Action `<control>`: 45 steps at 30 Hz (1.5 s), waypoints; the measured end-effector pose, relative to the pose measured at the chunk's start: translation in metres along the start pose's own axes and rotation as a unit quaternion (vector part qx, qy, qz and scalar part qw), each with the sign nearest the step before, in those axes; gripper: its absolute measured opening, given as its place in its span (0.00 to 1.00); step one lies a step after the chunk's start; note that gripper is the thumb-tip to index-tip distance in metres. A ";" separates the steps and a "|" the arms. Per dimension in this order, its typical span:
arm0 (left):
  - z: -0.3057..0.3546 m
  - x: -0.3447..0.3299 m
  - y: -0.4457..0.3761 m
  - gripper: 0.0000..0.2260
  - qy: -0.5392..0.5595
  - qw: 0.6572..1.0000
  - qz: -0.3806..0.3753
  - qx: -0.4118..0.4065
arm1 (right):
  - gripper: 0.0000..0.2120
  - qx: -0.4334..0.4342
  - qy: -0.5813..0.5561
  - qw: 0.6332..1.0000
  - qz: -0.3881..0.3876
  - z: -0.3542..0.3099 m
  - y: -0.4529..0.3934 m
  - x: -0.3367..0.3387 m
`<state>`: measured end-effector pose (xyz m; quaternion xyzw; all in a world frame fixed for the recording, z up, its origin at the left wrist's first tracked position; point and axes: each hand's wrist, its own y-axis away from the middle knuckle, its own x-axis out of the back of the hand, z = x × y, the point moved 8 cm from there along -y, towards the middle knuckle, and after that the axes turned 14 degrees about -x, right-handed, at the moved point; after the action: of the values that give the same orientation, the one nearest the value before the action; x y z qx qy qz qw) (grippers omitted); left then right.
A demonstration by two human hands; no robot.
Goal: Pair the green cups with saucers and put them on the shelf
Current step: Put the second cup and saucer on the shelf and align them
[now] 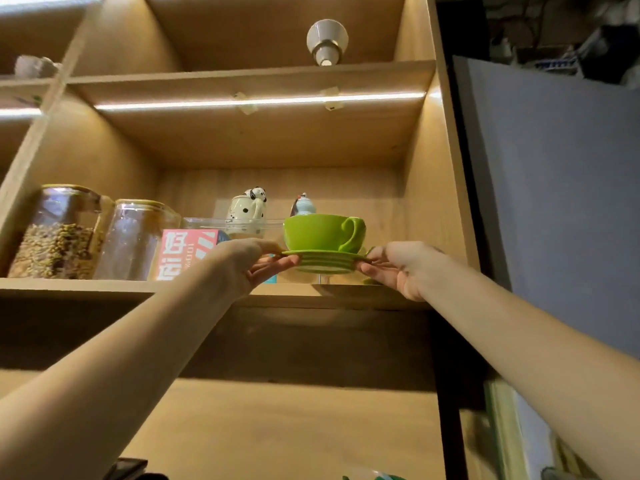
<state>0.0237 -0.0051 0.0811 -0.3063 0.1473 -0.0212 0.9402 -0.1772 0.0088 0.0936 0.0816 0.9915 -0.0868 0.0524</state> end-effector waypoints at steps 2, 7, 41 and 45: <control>-0.005 0.001 -0.013 0.06 -0.005 1.000 0.000 -0.003 | 0.11 0.000 -0.002 1.000 0.013 0.000 -0.016 -0.003; -0.017 0.003 -0.030 0.08 -0.018 1.000 -0.002 -0.007 | 0.07 -0.003 -0.003 0.999 0.033 0.004 -0.046 -0.009; -0.018 -0.011 -0.005 0.25 -0.502 0.758 0.029 -0.416 | 0.24 0.387 0.524 0.740 0.168 0.038 0.010 -0.019; -0.039 -0.015 -0.012 0.32 -0.556 0.728 -0.005 -0.402 | 0.28 0.360 0.604 0.688 0.179 0.049 -0.010 -0.024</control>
<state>-0.0009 -0.0354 0.0625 -0.6135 -0.4083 0.2090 0.6429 -0.1506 -0.0131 0.0498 0.3053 0.6680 -0.3577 -0.5767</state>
